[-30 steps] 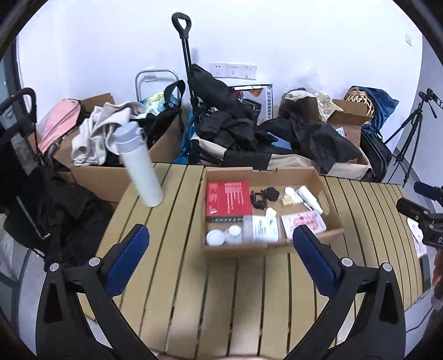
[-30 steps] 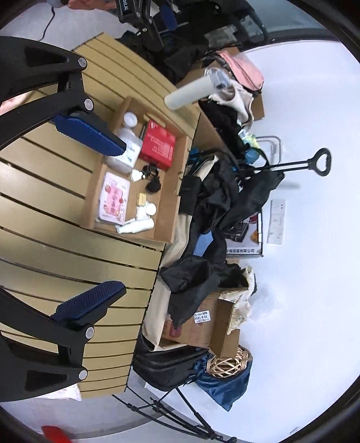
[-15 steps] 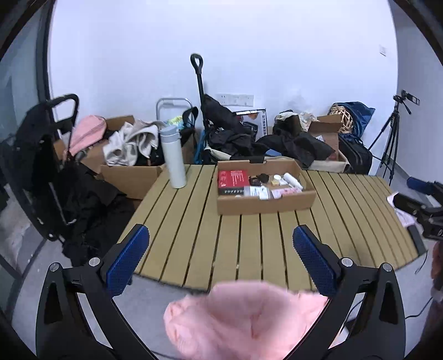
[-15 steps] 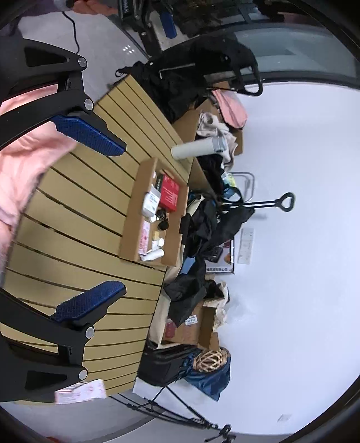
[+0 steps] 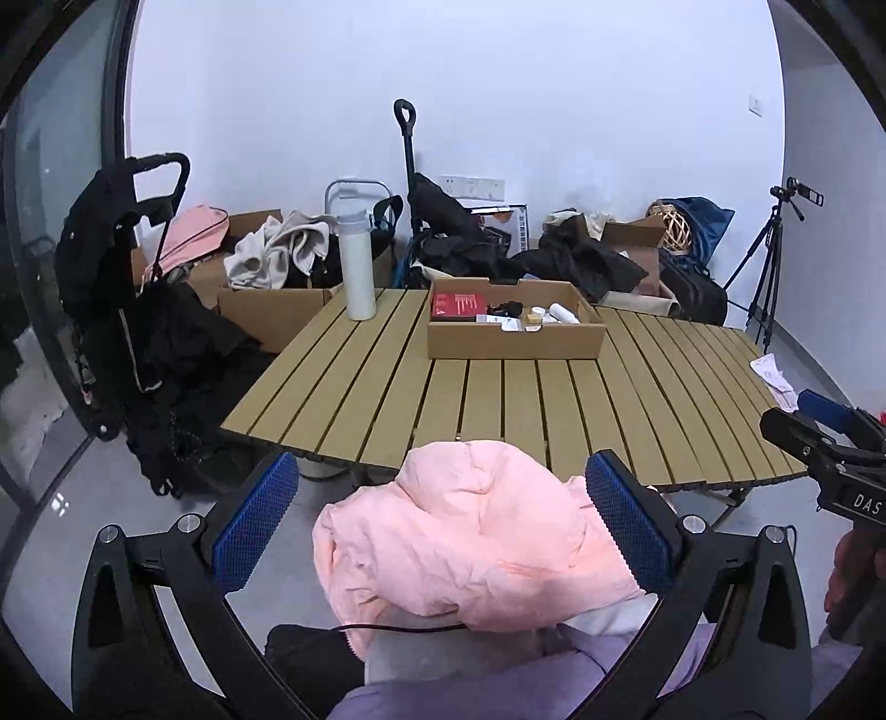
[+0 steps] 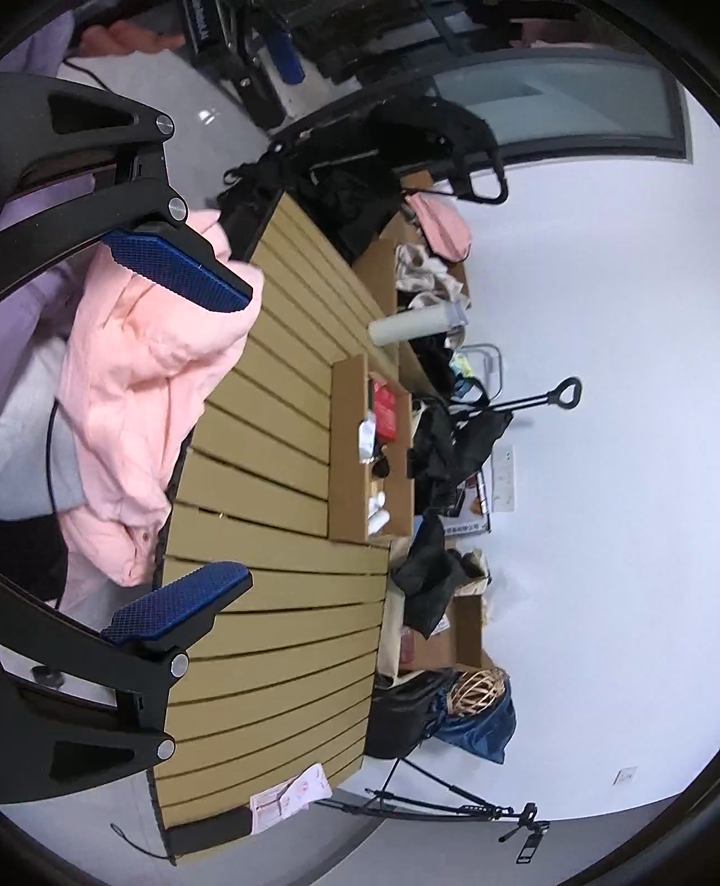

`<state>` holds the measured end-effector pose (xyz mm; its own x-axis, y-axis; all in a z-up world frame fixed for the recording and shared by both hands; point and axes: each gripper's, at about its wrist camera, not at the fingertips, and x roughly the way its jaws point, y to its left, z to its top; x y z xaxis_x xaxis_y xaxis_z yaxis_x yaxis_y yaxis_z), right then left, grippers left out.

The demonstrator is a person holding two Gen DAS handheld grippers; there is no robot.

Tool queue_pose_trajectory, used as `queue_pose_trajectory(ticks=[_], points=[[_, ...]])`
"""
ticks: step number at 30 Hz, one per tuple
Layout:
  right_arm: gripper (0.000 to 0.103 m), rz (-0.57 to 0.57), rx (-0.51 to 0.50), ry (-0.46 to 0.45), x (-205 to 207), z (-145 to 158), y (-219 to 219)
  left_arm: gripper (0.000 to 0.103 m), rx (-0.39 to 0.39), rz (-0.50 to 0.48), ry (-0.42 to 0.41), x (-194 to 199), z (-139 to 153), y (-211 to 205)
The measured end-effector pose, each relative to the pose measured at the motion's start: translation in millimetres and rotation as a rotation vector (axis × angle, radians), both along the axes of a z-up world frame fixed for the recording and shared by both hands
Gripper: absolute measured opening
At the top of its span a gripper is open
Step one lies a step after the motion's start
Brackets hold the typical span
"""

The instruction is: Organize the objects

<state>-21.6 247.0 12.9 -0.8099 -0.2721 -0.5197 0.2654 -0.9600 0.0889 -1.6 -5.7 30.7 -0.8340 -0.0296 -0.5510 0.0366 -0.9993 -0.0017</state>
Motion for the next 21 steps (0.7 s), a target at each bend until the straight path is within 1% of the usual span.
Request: queue_pose_trajectory(ticks=[3, 9, 21], points=[[0.094, 0.001, 0.03, 0.004, 3.7, -0.6, -3.6, 0.103, 0.0, -0.001, 0.0, 3.8, -1.4, 0.3], [0.094, 0.013, 0.008, -0.002, 4.3, -1.0, -2.1, 0.103, -0.014, -0.012, -0.003, 4.3, -2.8, 3.4], [0.094, 0.027, 0.017, -0.023, -0.3, -8.1, -4.6, 0.103, -0.007, -0.01, -0.03, 0.9, -6.2, 2.5]])
